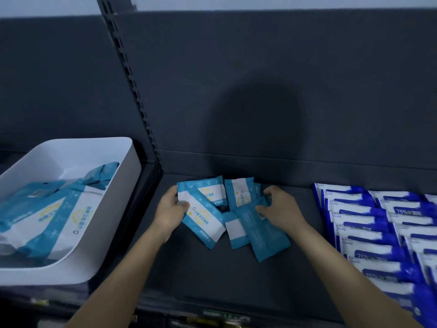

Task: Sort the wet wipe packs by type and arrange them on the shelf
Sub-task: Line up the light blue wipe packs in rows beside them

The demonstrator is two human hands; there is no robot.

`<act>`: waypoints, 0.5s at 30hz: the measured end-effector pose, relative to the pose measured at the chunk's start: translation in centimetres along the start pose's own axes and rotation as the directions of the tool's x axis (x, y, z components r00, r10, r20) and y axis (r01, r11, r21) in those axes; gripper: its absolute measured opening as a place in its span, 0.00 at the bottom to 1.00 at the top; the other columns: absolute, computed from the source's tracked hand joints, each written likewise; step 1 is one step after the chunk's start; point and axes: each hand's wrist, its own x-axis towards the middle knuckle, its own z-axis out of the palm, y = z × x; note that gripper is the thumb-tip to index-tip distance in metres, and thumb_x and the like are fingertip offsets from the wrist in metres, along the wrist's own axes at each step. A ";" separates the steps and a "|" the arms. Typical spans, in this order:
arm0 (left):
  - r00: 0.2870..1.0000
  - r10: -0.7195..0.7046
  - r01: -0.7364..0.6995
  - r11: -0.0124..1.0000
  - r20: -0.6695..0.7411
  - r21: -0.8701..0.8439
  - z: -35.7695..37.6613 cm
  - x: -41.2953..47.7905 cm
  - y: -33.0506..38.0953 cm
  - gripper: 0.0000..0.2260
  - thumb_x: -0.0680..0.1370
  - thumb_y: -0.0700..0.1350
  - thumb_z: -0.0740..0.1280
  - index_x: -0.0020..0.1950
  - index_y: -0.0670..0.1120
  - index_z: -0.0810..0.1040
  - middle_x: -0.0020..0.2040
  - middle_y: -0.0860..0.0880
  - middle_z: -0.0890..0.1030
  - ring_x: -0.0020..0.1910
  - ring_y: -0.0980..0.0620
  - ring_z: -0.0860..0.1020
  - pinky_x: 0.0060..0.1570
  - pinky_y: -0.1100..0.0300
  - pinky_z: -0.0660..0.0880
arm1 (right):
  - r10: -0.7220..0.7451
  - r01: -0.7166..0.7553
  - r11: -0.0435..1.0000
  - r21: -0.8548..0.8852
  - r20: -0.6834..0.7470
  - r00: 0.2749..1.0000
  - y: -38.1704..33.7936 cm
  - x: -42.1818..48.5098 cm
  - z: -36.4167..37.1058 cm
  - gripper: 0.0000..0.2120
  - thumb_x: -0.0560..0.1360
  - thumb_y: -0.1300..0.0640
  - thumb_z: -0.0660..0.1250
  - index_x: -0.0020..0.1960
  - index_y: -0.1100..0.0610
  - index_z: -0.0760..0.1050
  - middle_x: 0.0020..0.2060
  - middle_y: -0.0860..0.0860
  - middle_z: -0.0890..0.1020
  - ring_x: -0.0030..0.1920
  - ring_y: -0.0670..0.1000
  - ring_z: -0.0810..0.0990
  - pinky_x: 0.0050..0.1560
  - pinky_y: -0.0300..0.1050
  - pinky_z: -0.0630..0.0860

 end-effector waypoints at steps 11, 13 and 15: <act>0.990 -0.110 0.072 0.934 -0.090 -0.351 0.0 0.0 0.2 0.17 0.75 0.25 0.56 0.50 0.44 0.76 0.49 0.41 0.81 0.47 0.43 0.80 0.51 0.45 0.77 | -0.305 0.327 0.906 -0.268 0.120 0.945 -4.8 -2.2 3.3 0.39 0.71 0.41 0.70 0.73 0.58 0.60 0.68 0.54 0.68 0.69 0.56 0.64 0.70 0.47 0.62; 0.989 -0.142 0.100 0.865 -0.049 -0.492 -0.1 -0.3 0.6 0.16 0.77 0.26 0.56 0.53 0.43 0.76 0.48 0.42 0.80 0.47 0.45 0.80 0.49 0.49 0.78 | -0.248 0.268 0.953 -0.140 0.148 0.957 -5.5 -1.9 4.0 0.48 0.69 0.43 0.73 0.77 0.56 0.49 0.74 0.53 0.62 0.73 0.54 0.60 0.71 0.46 0.60; 0.987 -0.159 0.134 0.799 0.009 -0.586 -0.5 -0.4 0.8 0.15 0.78 0.27 0.56 0.57 0.41 0.75 0.50 0.42 0.81 0.50 0.44 0.80 0.48 0.51 0.80 | -0.175 0.182 0.983 -0.030 0.157 0.972 -5.7 -1.5 4.4 0.51 0.68 0.46 0.75 0.78 0.55 0.45 0.74 0.51 0.62 0.73 0.52 0.61 0.69 0.44 0.62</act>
